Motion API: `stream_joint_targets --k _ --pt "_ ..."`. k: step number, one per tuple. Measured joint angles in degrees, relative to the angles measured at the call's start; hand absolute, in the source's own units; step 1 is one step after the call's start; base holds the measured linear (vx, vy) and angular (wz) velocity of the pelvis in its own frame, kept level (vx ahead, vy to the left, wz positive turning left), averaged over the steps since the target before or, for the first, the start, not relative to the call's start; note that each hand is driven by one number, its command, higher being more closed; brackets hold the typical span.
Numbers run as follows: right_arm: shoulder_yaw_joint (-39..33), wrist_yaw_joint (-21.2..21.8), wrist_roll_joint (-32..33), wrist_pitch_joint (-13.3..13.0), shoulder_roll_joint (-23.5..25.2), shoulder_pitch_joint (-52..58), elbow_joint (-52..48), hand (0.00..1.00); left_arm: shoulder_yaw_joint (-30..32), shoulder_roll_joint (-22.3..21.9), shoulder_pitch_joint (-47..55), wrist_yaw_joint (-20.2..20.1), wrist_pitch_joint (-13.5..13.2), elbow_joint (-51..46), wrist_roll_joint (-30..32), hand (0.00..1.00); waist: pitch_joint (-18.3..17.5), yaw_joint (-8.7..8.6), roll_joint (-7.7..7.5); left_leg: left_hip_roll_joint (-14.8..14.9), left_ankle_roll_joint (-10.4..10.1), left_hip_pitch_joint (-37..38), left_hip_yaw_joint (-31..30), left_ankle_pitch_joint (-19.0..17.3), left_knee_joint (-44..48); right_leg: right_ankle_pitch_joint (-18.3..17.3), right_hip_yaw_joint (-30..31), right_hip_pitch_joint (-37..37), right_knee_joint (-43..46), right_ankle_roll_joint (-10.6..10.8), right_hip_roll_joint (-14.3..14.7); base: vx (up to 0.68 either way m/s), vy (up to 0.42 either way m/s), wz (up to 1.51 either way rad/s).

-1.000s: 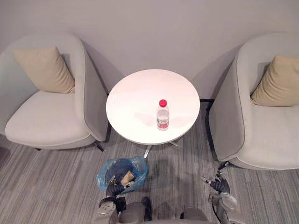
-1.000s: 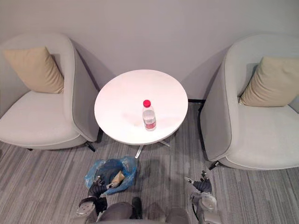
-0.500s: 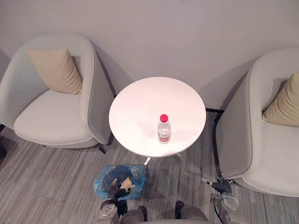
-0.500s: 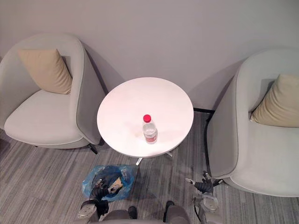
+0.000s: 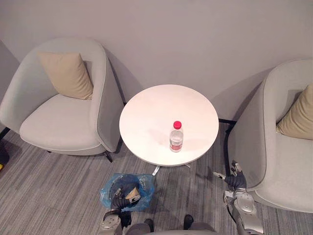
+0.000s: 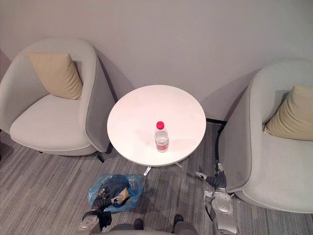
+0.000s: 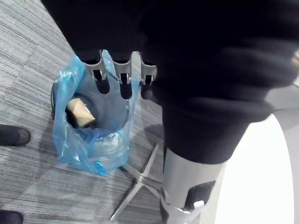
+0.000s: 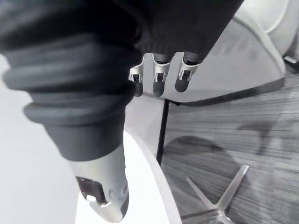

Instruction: Gather rubbish on tea table into small bin, then transfer packed bag to large trash can.

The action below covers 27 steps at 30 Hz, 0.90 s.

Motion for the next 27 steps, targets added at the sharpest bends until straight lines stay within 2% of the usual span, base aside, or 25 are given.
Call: stream_joint_targets --k 4,10,15,23,27 --pt "1.71 0.06 -1.19 -0.42 -1.79 -1.20 -0.98 0.00 0.00 0.04 1.05 -0.02 -0.03 0.01 0.57 0.00 -0.75 0.01 -0.11 -0.30 0.21 -0.47 -1.37 0.52 -0.82 0.10 -1.32 0.06 -0.60 0.04 -0.31 0.00 -0.009 0.17" --pt "4.30 1.18 -1.63 -0.46 -3.73 -4.21 -0.97 0.00 0.02 0.59 0.71 -0.05 -0.41 0.01 0.91 0.00 -0.93 1.30 -0.10 -0.49 0.07 -1.35 -3.13 1.31 -1.61 0.09 -3.21 0.07 -1.40 0.04 -0.48 0.02 -0.012 0.16" --pt "6.46 1.30 -1.63 -0.48 -5.25 -7.58 -0.95 0.00 0.01 0.58 1.13 -0.16 -0.48 0.27 0.96 0.00 -0.95 1.44 -0.06 -0.75 0.05 -2.09 -4.99 1.57 -1.61 0.06 -5.12 0.41 -1.81 0.05 -0.71 0.01 -0.008 0.19" --pt "10.48 2.38 -1.61 -0.58 -5.36 -10.33 0.07 0.00 0.00 0.60 2.46 -1.15 -0.81 1.25 0.96 0.00 -0.95 1.63 -0.09 -1.38 0.12 -2.79 -8.17 3.38 -3.55 0.04 -8.29 0.77 -2.70 0.08 -1.32 -0.02 0.001 0.22" --pt "11.10 2.40 -1.60 -0.57 -5.84 -11.91 2.52 0.00 -0.11 0.53 2.49 -1.15 -1.28 1.26 0.95 0.00 -0.95 3.03 -0.09 -1.37 -0.07 -4.09 -9.43 4.05 -3.74 0.03 -9.51 0.02 -2.67 0.06 -1.31 -0.02 -0.007 0.17"
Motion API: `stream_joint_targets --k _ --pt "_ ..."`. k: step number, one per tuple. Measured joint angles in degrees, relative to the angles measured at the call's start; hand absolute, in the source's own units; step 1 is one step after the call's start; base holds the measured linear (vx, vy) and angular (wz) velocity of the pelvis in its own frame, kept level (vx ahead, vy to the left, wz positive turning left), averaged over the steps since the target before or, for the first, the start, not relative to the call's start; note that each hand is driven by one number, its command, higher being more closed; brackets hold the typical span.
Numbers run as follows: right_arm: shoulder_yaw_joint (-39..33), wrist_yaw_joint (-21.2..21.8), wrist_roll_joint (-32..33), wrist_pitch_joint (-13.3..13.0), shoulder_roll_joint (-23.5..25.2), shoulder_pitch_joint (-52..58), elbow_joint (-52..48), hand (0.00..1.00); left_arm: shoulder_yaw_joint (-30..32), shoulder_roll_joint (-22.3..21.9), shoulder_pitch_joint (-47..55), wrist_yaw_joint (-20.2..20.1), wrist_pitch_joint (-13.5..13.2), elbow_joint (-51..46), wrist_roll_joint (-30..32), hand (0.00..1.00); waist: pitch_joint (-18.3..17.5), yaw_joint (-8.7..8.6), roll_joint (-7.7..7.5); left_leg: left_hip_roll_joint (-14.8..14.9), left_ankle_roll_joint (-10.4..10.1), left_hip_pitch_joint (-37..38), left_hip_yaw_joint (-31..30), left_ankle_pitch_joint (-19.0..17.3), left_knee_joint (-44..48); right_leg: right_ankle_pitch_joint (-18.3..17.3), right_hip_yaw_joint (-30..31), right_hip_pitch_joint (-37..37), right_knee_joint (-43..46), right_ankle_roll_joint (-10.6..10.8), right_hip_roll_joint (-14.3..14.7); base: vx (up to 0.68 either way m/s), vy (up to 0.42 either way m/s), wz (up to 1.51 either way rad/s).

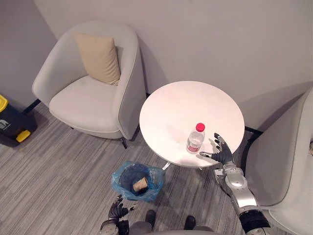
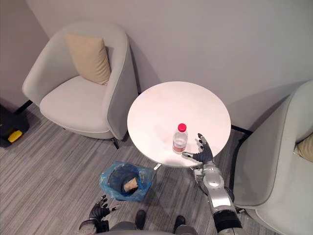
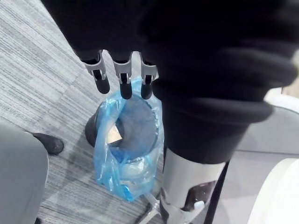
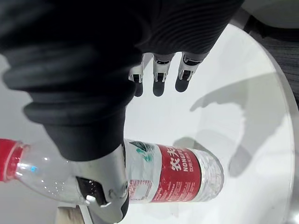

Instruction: Gather rubbish on tea table into small bin, then transfer packed bag to large trash can.

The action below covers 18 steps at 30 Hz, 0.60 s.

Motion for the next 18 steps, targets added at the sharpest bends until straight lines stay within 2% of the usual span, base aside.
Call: stream_joint_targets --k 10,17,18 --pt "2.20 -0.08 0.00 -0.04 -0.44 -3.19 1.95 0.00 -0.13 0.00 0.39 0.05 -0.49 0.01 -0.04 0.00 0.12 0.16 0.05 -0.20 -0.40 -2.29 -2.82 1.22 -0.12 -0.07 -2.83 -1.03 0.15 -0.02 -0.15 -0.03 -0.004 0.15" --pt "2.18 -0.50 0.09 -0.03 -0.50 -7.42 4.70 0.00 -0.35 -0.01 -0.07 0.09 -0.69 -0.04 -0.09 0.00 2.08 0.57 0.55 -0.20 -0.55 -4.27 -3.44 1.98 -0.14 -0.10 -3.22 -3.20 1.08 -0.06 -0.26 -0.04 0.002 0.04" --pt "2.16 -0.95 0.18 -0.02 -0.52 -7.65 4.82 1.00 -0.43 -0.01 -0.20 0.09 -0.70 -0.04 -0.11 0.00 2.30 0.75 0.59 -0.24 -0.60 -4.57 -3.74 2.07 -0.14 -0.11 -3.54 -3.35 1.09 -0.06 -0.30 -0.02 -0.003 0.11"
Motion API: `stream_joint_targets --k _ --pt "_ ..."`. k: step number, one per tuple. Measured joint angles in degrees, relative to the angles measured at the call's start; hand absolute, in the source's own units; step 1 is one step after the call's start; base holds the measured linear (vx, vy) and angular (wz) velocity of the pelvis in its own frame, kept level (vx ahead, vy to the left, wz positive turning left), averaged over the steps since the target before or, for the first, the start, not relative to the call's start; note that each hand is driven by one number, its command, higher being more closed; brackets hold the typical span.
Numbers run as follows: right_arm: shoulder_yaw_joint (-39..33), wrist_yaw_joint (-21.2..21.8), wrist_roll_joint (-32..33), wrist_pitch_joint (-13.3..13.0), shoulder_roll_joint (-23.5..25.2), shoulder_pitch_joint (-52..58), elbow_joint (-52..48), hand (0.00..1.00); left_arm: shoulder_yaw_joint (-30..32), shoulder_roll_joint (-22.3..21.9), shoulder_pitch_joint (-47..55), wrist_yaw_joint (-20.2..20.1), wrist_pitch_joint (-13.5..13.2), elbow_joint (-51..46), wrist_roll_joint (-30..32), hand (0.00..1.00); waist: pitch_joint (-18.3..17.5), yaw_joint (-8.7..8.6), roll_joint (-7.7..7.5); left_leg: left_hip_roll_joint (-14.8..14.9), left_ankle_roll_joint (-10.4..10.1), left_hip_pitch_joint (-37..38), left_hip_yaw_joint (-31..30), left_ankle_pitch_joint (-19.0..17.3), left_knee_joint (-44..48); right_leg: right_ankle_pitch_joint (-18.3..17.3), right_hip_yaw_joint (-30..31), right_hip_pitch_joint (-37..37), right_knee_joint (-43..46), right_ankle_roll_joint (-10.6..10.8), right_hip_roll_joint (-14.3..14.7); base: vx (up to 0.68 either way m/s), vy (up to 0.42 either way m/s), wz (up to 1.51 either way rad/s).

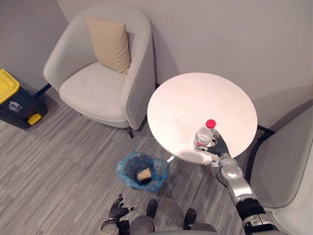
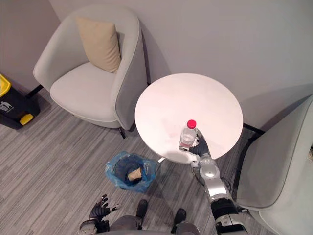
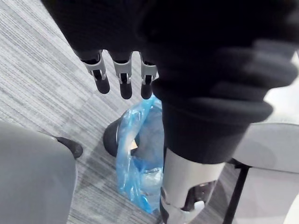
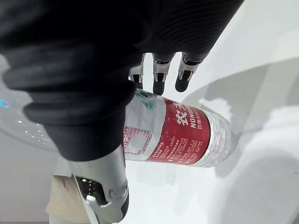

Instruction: Gather rubbish on tea table into small bin, then transfer packed bag to large trash can.

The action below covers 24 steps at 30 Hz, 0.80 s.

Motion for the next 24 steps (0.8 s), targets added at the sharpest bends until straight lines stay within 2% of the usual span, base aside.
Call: stream_joint_targets --k 8,15,21,24 --pt "-0.45 -3.83 1.14 0.15 -0.81 -6.22 3.86 1.00 -1.12 -0.18 -0.69 0.13 -1.14 -0.36 -1.69 0.00 2.05 0.91 0.72 -0.75 0.19 -1.14 -1.07 0.34 0.11 -0.25 -1.12 -0.62 0.26 0.02 -0.64 0.00 0.005 0.10" --pt "-2.43 -4.85 3.09 0.19 -0.79 -6.37 3.35 1.00 -1.12 -0.32 -0.70 0.17 -1.17 -1.71 -1.73 0.00 2.69 2.07 0.87 -0.75 0.19 -1.21 -0.52 0.34 0.11 -0.24 -0.78 -0.77 0.23 0.02 -0.64 0.00 0.004 -0.02" --pt "-5.21 -4.98 3.58 -0.14 -0.80 -1.24 -10.81 1.00 -1.02 -0.73 -0.68 0.14 -1.12 -1.96 -1.65 0.00 3.31 1.97 0.75 -0.64 0.34 -0.88 -0.11 0.22 0.09 -0.72 0.79 -1.29 1.47 -0.02 -0.70 -0.01 0.003 -0.06" --pt "-5.71 -3.87 3.54 -1.39 -0.87 0.56 -16.79 1.00 -0.92 -0.73 -0.67 0.13 -1.09 -2.52 -1.62 0.00 3.47 1.72 0.47 -0.43 0.53 -0.10 1.20 0.08 0.06 -1.08 2.21 -1.72 2.61 -0.13 -0.68 -0.03 0.000 -0.22"
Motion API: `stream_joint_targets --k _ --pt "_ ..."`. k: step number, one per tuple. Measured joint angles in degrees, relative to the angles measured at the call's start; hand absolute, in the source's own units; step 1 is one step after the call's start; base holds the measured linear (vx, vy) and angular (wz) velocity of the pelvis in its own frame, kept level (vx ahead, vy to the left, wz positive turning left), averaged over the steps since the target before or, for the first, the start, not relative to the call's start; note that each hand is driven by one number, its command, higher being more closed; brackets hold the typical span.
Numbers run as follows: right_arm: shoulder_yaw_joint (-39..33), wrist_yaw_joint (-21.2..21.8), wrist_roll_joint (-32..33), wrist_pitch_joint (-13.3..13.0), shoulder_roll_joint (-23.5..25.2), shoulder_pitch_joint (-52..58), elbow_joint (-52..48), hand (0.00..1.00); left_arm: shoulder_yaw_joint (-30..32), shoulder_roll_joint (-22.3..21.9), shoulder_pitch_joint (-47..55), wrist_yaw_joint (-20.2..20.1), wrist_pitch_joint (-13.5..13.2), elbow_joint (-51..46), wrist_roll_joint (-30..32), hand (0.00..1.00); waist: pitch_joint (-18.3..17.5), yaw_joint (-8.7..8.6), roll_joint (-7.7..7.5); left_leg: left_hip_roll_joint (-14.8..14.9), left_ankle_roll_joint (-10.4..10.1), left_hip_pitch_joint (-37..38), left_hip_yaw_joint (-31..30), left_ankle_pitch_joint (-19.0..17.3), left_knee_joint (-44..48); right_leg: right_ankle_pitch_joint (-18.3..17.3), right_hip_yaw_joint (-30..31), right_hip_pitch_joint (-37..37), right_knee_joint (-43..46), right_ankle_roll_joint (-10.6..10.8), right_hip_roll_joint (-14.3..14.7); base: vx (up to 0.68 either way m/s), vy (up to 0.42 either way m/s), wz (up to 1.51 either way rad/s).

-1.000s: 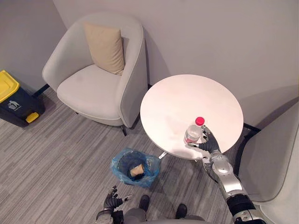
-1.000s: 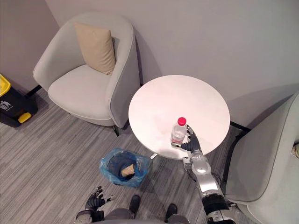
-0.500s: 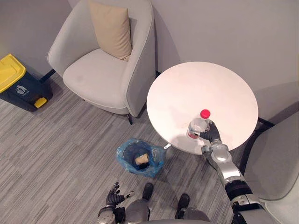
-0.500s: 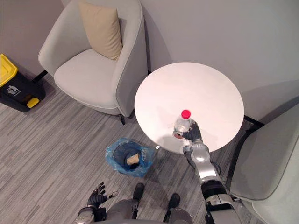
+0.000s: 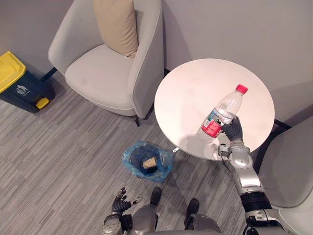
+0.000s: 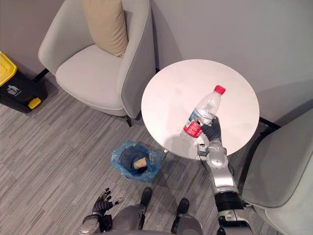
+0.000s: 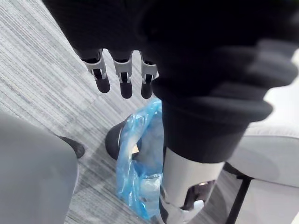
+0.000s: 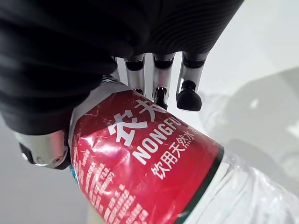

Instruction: Gather rubbish on tea table into small bin, then transfer packed bag to large trash can.

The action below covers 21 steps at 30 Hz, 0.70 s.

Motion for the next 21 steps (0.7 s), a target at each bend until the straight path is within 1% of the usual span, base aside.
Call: stream_joint_targets --k 2,6,8,9,13,15,17,21 --pt "0.46 0.62 0.00 -0.71 0.08 1.96 -4.40 1.00 0.21 -0.02 0.03 0.02 0.12 0.03 0.00 0.00 0.13 -0.47 -0.29 0.20 0.26 1.53 1.41 -0.23 -0.44 -0.87 1.60 -0.08 1.65 0.14 -0.07 -0.03 -0.007 -0.30" --pt "2.58 2.62 -0.01 -1.33 0.13 4.43 -11.76 1.00 1.68 0.05 0.07 0.35 0.72 0.11 -0.02 0.00 0.35 -1.55 -1.26 0.75 0.52 2.93 4.57 -0.64 -1.08 -1.06 4.84 -1.15 2.83 0.06 0.43 -0.02 -0.011 -0.42" --pt "3.28 3.66 -0.01 -1.76 0.14 5.77 -13.64 1.00 1.68 0.04 0.10 0.79 1.17 0.17 -0.03 0.00 0.17 -2.66 -1.63 0.81 0.57 3.41 5.48 -0.86 -1.07 -1.06 5.66 -1.15 2.98 0.06 0.51 0.01 0.000 -0.33" --pt "3.90 4.46 -0.01 -1.83 0.12 6.71 -14.95 1.00 1.70 0.04 -0.03 1.10 1.27 0.17 -0.05 0.00 0.07 -2.86 -1.92 0.86 0.60 4.00 6.37 -1.13 -1.07 -1.05 6.67 -1.13 3.04 0.06 0.68 0.03 -0.005 -0.28" --pt "5.46 6.31 -0.23 -1.95 0.12 9.34 -17.70 1.00 1.84 0.06 -0.12 1.15 1.29 0.14 -0.04 0.00 -0.39 -3.42 -2.63 0.87 0.60 4.53 6.84 -1.20 -1.07 -1.04 7.32 -0.89 3.04 0.06 0.72 0.02 -0.008 -0.13" --pt "6.35 7.38 -1.16 -2.08 0.36 10.03 -18.55 1.00 2.03 0.06 0.01 1.15 1.31 0.15 -0.02 0.00 -0.67 -4.07 -3.02 0.90 0.60 4.80 6.97 -1.20 -1.08 -1.04 7.54 -0.70 3.05 0.06 0.71 0.00 -0.006 -0.05" --pt "7.60 8.48 -1.69 -2.16 0.69 11.36 -19.24 1.00 2.77 0.06 0.02 1.15 1.38 0.14 0.00 0.00 -1.07 -4.24 -3.39 0.94 0.62 5.85 7.30 -1.22 -1.11 -1.04 7.79 0.23 2.97 0.06 0.68 -0.01 -0.005 -0.06" --pt "8.89 9.49 -3.05 -3.00 1.17 14.91 -22.07 1.00 2.89 0.10 0.23 1.14 1.39 0.19 0.02 0.00 -1.86 -4.35 -3.48 1.15 0.67 6.33 7.54 -1.26 -1.42 -0.97 8.01 0.47 3.03 0.16 0.67 -0.03 -0.003 -0.03"
